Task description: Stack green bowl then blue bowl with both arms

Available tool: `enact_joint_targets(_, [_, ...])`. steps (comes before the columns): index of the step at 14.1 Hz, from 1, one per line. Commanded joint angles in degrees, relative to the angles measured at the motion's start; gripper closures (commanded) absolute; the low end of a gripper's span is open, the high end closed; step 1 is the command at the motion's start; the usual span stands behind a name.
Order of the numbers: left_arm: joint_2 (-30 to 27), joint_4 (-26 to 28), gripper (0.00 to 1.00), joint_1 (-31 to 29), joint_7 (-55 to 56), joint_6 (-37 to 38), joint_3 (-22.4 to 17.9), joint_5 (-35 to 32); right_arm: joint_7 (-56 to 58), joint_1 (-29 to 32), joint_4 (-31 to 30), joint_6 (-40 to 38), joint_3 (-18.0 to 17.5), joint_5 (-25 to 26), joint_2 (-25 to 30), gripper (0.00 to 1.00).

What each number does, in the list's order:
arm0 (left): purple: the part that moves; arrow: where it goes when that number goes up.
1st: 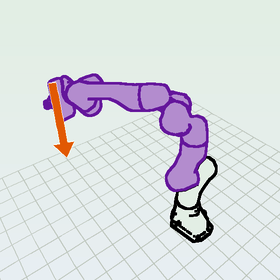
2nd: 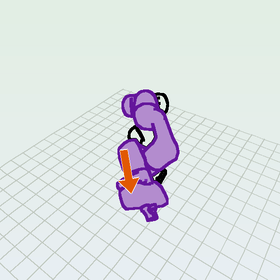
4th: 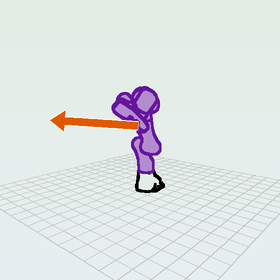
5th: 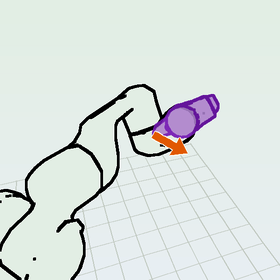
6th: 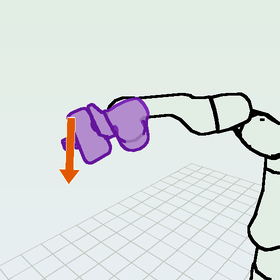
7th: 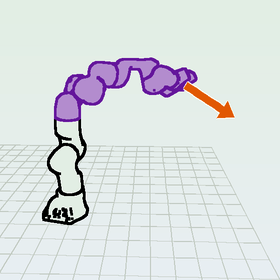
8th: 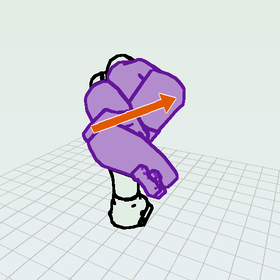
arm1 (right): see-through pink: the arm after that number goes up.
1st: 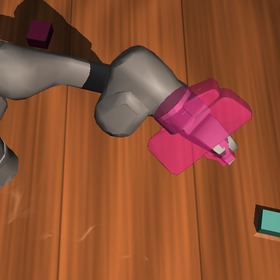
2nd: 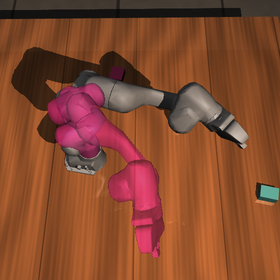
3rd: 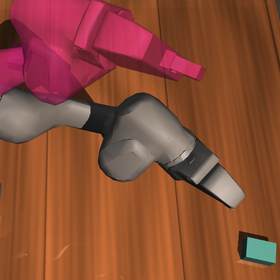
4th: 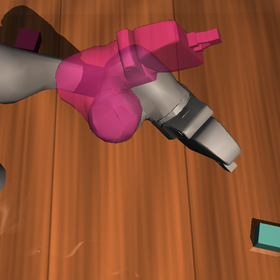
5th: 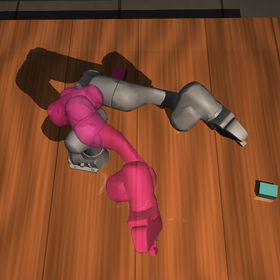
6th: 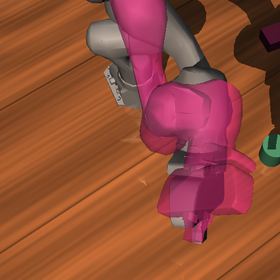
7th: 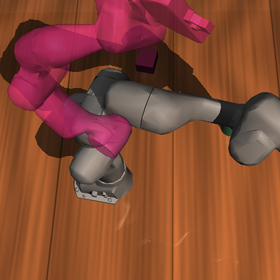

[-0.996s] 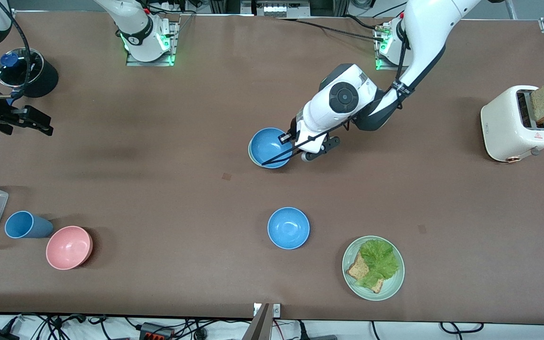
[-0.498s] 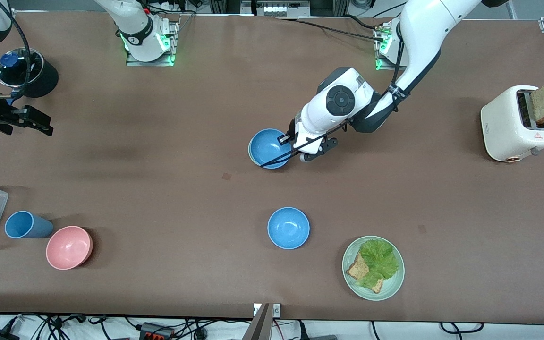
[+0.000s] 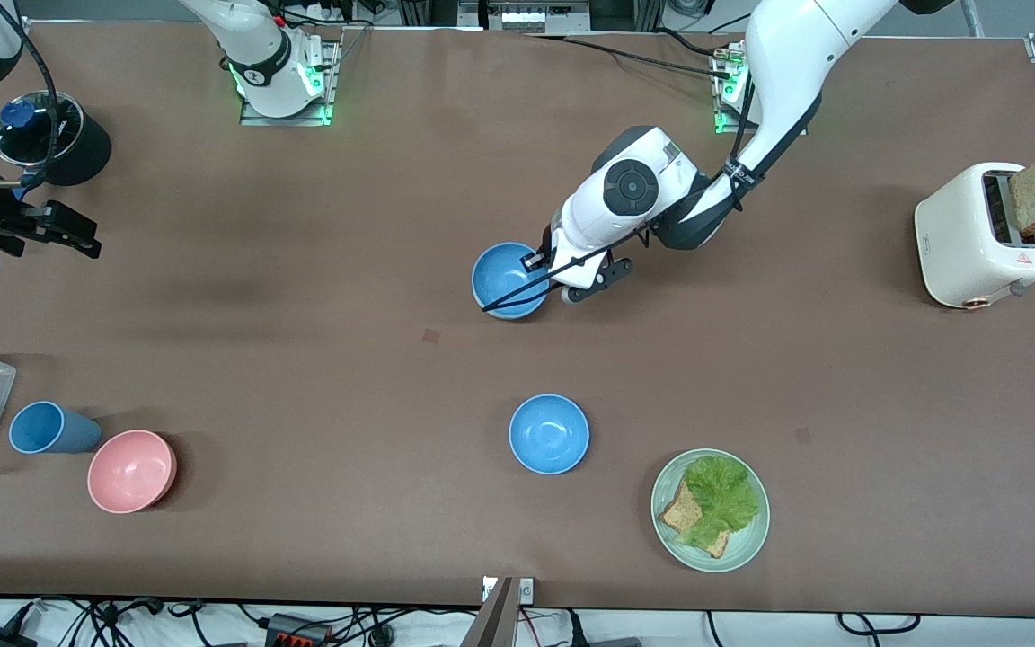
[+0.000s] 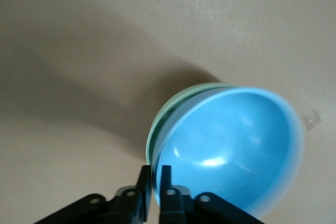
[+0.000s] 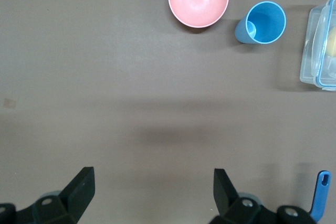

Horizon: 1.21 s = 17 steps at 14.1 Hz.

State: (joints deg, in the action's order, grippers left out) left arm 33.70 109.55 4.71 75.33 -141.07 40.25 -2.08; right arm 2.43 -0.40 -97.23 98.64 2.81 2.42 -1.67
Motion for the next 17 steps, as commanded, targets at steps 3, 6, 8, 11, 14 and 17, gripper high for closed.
enact_joint_targets(3, [-0.8,-0.9,0.75,-0.9,2.1,0.5,-0.5,-1.1,0.9,0.1,-1.3,0.4,0.1,-0.8,1.5,0.0])
enact_joint_targets(6, [-1.9,-3.4,0.73,-3.6,1.2,6.7,0.0,-1.2,0.9,0.1,-1.3,0.4,0.1,-0.8,1.4,0.0])
enact_joint_targets(8, [-2.4,-7.4,0.72,-5.6,0.4,13.3,0.4,-1.2,0.9,0.1,-1.3,0.3,0.1,-0.8,1.5,0.0])
enact_joint_targets(11, [-4.8,-11.3,0.7,-10.2,-5.4,19.6,0.7,-1.2,0.9,0.1,-1.3,0.3,0.1,-0.8,1.5,0.0])
enact_joint_targets(14, [-4.8,-16.4,0.66,-16.9,-21.1,29.3,2.0,-1.2,0.9,0.1,-1.3,0.3,0.1,-0.8,1.5,0.0])
enact_joint_targets(17, [-4.7,-20.2,0.59,-22.4,-35.1,36.8,1.8,-1.2,0.9,0.1,-1.3,0.0,0.1,-1.0,1.5,0.0])
